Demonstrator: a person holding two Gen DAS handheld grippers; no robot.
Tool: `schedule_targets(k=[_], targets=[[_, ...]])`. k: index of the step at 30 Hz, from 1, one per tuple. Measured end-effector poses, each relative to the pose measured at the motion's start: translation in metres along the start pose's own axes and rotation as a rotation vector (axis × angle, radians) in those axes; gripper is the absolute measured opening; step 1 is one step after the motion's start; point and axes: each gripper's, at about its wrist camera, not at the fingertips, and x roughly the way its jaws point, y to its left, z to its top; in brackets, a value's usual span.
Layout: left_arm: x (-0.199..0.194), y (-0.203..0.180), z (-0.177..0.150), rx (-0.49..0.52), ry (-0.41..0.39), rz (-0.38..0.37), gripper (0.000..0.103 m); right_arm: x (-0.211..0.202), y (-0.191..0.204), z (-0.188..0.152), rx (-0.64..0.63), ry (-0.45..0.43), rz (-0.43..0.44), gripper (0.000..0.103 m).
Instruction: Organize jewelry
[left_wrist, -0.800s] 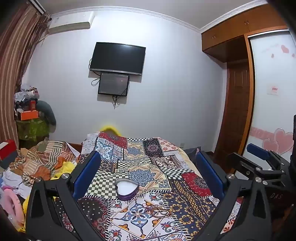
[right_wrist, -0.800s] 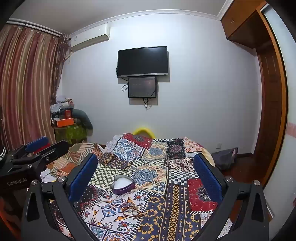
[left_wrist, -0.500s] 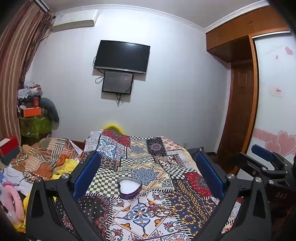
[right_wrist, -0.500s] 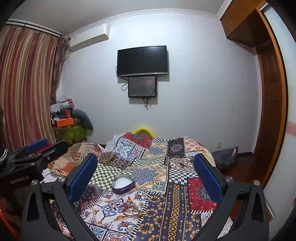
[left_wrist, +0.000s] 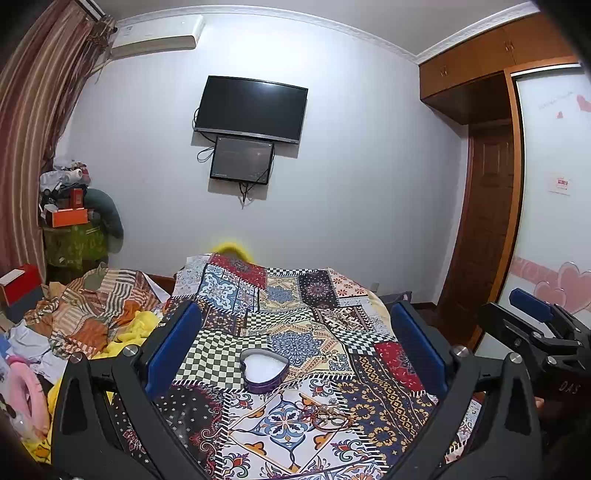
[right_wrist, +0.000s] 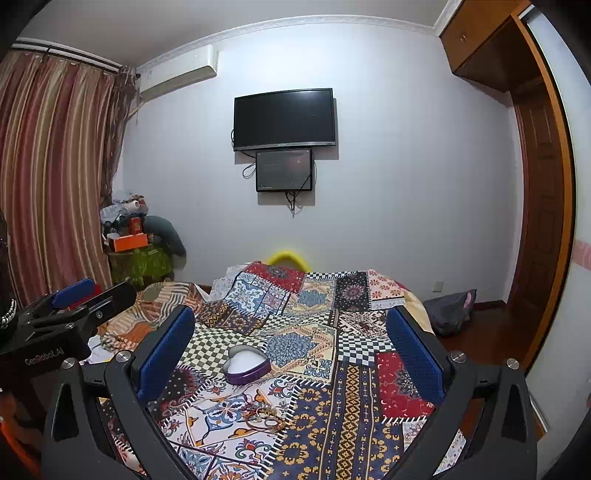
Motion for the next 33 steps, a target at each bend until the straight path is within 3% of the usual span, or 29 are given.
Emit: schedule_targets(k=[33], targets=[[0.0022, -0.0032, -0.0005, 0.016, 0.016, 0.0, 0.103, -0.0006, -0.0039, 0.001, 0.011, 0.008, 0.001, 0.103]])
